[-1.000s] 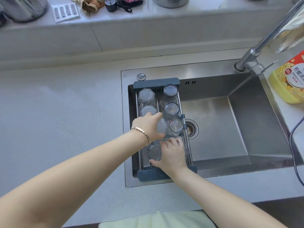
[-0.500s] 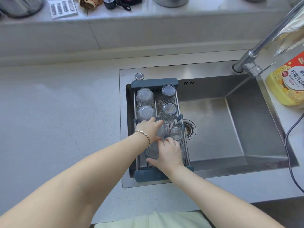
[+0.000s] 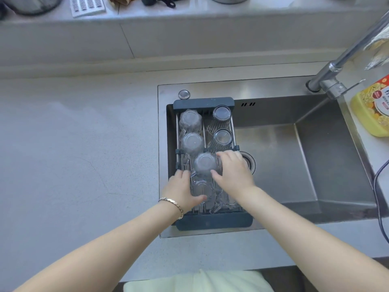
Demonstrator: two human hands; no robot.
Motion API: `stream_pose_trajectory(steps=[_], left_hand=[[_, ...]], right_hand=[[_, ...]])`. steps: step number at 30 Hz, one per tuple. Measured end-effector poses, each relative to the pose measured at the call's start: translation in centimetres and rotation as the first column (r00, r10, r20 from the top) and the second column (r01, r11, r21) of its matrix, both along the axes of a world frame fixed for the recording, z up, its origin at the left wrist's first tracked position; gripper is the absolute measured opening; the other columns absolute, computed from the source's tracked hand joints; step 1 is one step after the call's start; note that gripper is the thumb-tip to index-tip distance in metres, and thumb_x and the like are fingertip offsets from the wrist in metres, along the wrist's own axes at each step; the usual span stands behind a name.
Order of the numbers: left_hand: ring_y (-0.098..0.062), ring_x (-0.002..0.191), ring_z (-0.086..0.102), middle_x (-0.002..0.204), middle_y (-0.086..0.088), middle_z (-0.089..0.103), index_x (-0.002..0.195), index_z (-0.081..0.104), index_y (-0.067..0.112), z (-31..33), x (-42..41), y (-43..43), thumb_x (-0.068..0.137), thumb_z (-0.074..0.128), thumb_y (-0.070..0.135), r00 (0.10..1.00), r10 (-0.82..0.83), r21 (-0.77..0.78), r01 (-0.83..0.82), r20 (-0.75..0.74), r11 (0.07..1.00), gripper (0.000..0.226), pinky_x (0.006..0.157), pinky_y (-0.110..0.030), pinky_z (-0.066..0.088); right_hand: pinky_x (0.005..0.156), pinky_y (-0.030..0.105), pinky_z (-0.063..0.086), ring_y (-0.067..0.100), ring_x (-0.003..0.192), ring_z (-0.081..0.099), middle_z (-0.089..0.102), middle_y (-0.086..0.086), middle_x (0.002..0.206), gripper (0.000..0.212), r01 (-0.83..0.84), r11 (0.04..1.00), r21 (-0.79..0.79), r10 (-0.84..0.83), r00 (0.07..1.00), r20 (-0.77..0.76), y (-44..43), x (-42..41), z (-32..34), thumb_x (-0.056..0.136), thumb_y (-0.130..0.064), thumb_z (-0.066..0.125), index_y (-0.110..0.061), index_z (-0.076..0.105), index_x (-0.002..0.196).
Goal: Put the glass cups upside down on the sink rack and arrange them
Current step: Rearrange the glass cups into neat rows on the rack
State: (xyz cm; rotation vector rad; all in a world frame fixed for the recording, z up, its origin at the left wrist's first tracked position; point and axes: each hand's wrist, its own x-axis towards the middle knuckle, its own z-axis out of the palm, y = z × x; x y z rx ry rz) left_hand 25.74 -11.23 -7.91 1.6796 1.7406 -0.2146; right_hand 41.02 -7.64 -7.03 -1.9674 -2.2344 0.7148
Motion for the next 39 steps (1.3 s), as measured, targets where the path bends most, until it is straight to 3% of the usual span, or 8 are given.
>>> stream_pose_trajectory(steps=[3, 9, 21, 28, 32, 39], left_hand=[[-0.027, 0.112, 0.049, 0.124, -0.007, 0.049, 0.12, 0.042, 0.014, -0.4, 1.3, -0.5, 0.071, 0.065, 0.056, 0.996, -0.07, -0.005, 0.07, -0.056, 0.998, 0.068, 0.09, -0.038, 0.048], [-0.028, 0.118, 0.049, 0.129, -0.009, 0.047, 0.131, 0.035, 0.01, -1.0, 2.8, -0.5, 0.072, 0.066, 0.054, 0.992, -0.076, -0.044, 0.072, -0.097, 0.996, 0.079, 0.091, -0.038, 0.046], [-0.033, 0.112, 0.055, 0.123, -0.016, 0.052, 0.122, 0.044, 0.004, 0.1, 2.7, 0.6, 0.075, 0.07, 0.039, 0.97, -0.214, -0.088, 0.205, -0.114, 0.975, 0.064, 0.091, -0.039, 0.046], [-0.028, 0.097, 0.062, 0.107, -0.01, 0.064, 0.107, 0.055, 0.008, 1.3, 1.3, 2.2, 0.069, 0.072, 0.04, 0.977, -0.191, -0.056, 0.187, -0.092, 0.981, 0.052, 0.08, -0.034, 0.051], [-0.029, 0.1, 0.061, 0.112, -0.011, 0.061, 0.116, 0.052, 0.009, 1.9, 0.5, 3.4, 0.071, 0.073, 0.033, 0.87, -0.466, -0.084, 0.458, -0.163, 0.885, 0.056, 0.084, -0.036, 0.053], [-0.031, 0.108, 0.058, 0.122, -0.014, 0.056, 0.125, 0.047, 0.007, 1.1, 1.5, 2.9, 0.074, 0.073, 0.022, 0.729, -0.673, -0.187, 0.648, -0.129, 0.738, 0.06, 0.087, -0.038, 0.05]], right_hand=[[0.103, 0.04, 0.033, 0.03, 0.123, 0.045, 0.052, 0.011, 0.13, 0.063, -0.115, 0.978, -0.173, 0.145, 0.975, 0.169, 1.8, -1.1, -0.5, 0.085, -0.044, 0.057, -0.01, 0.038, 0.134], [0.095, 0.04, 0.037, 0.028, 0.113, 0.056, 0.06, 0.009, 0.121, 0.072, -0.192, 0.958, -0.212, 0.256, 0.907, 0.336, 3.6, -2.5, -1.2, 0.076, -0.059, 0.059, -0.016, 0.041, 0.13], [0.089, 0.039, 0.039, 0.03, 0.106, 0.059, 0.064, 0.009, 0.112, 0.062, -0.038, 0.994, -0.103, 0.059, 0.975, 0.216, 3.0, -2.0, -0.8, 0.07, -0.047, 0.063, -0.015, 0.049, 0.122], [0.079, 0.033, 0.046, 0.029, 0.1, 0.062, 0.067, 0.007, 0.104, 0.058, 0.082, 0.987, -0.14, -0.064, 0.989, 0.131, 3.7, -1.3, 0.6, 0.069, -0.047, 0.063, -0.018, 0.052, 0.118], [0.081, 0.034, 0.046, 0.028, 0.102, 0.061, 0.067, 0.007, 0.106, 0.059, 0.075, 0.985, -0.153, -0.055, 0.99, 0.126, 3.6, -1.4, 0.9, 0.069, -0.047, 0.064, -0.018, 0.052, 0.119], [0.082, 0.035, 0.046, 0.028, 0.104, 0.061, 0.067, 0.006, 0.11, 0.062, 0.052, 0.989, -0.137, -0.036, 0.993, 0.116, 3.3, -1.5, 0.8, 0.07, -0.047, 0.063, -0.019, 0.049, 0.124]])
